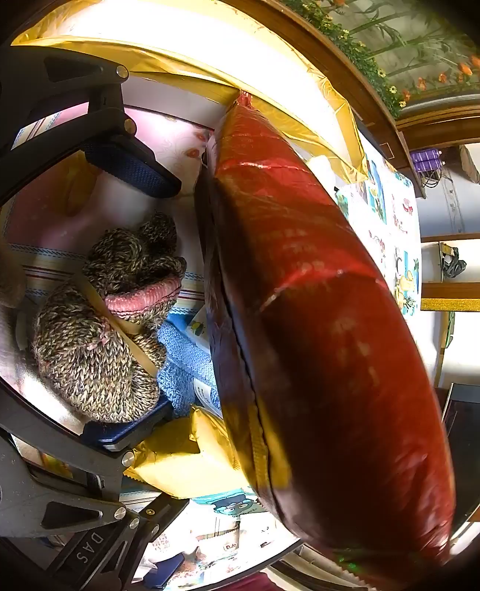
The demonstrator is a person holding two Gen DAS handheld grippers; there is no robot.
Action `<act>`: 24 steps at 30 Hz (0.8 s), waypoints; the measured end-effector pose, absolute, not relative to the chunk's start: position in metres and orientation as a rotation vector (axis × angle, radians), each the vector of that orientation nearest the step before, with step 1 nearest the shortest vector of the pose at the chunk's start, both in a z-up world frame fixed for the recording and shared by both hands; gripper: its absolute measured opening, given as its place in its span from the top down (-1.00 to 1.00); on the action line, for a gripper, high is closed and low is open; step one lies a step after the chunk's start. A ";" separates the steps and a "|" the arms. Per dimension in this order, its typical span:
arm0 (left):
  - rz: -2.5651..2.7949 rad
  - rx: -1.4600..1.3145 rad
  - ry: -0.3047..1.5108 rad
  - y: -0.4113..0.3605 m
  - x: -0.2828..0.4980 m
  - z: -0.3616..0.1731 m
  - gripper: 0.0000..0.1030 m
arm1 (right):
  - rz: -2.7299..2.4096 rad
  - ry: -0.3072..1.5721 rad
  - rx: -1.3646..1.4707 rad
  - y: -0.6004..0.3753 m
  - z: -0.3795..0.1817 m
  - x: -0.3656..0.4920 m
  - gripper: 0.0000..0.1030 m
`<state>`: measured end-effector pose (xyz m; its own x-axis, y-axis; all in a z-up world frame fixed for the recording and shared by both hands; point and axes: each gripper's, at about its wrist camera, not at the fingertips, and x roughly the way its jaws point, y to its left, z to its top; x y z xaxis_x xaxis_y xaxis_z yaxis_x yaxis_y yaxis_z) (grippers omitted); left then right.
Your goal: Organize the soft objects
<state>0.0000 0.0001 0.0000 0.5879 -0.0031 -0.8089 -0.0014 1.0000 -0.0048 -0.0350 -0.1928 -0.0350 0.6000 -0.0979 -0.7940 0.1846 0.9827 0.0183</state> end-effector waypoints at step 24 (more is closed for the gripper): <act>0.049 -0.025 0.943 0.000 -0.023 0.001 -1.00 | -0.287 0.912 0.166 -0.188 -0.035 -0.037 -1.00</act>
